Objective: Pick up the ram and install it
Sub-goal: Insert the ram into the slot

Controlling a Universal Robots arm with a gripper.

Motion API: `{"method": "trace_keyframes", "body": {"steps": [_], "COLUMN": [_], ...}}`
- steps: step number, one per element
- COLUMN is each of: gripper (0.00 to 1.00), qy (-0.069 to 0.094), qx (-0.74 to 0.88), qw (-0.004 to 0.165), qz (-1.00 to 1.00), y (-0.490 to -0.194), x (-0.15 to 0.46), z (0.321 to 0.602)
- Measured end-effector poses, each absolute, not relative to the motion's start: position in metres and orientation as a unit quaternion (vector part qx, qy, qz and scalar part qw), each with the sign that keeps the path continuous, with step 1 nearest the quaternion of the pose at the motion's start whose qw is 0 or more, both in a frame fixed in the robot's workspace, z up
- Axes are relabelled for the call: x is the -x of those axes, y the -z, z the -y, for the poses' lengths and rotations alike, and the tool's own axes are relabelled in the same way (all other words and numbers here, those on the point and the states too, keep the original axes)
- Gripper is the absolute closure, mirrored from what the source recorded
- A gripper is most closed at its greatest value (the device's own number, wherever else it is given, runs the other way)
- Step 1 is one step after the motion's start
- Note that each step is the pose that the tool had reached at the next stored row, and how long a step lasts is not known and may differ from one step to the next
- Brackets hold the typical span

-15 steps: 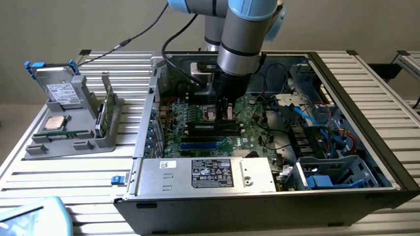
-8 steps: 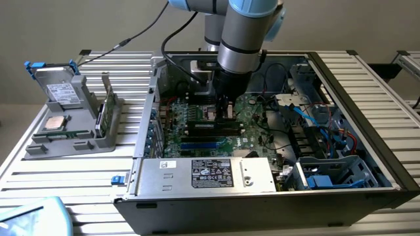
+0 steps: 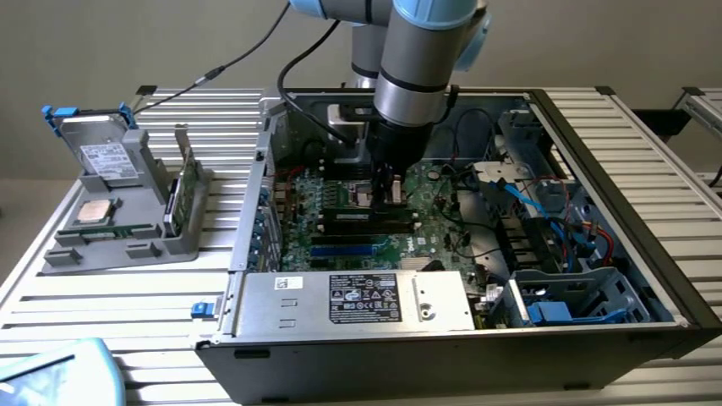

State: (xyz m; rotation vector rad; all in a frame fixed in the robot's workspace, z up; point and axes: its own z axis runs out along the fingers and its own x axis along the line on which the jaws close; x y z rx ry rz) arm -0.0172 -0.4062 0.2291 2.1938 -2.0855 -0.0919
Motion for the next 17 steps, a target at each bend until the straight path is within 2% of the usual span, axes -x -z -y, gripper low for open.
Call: {"method": "trace_keyframes", "body": {"steps": [17], "gripper": [0.86], "qy": [0.023], "qx": [-0.726], "qw": [0.053], "qz": [0.685], "y": [-0.2238], "x": [0.0172], "z": [0.4062]}}
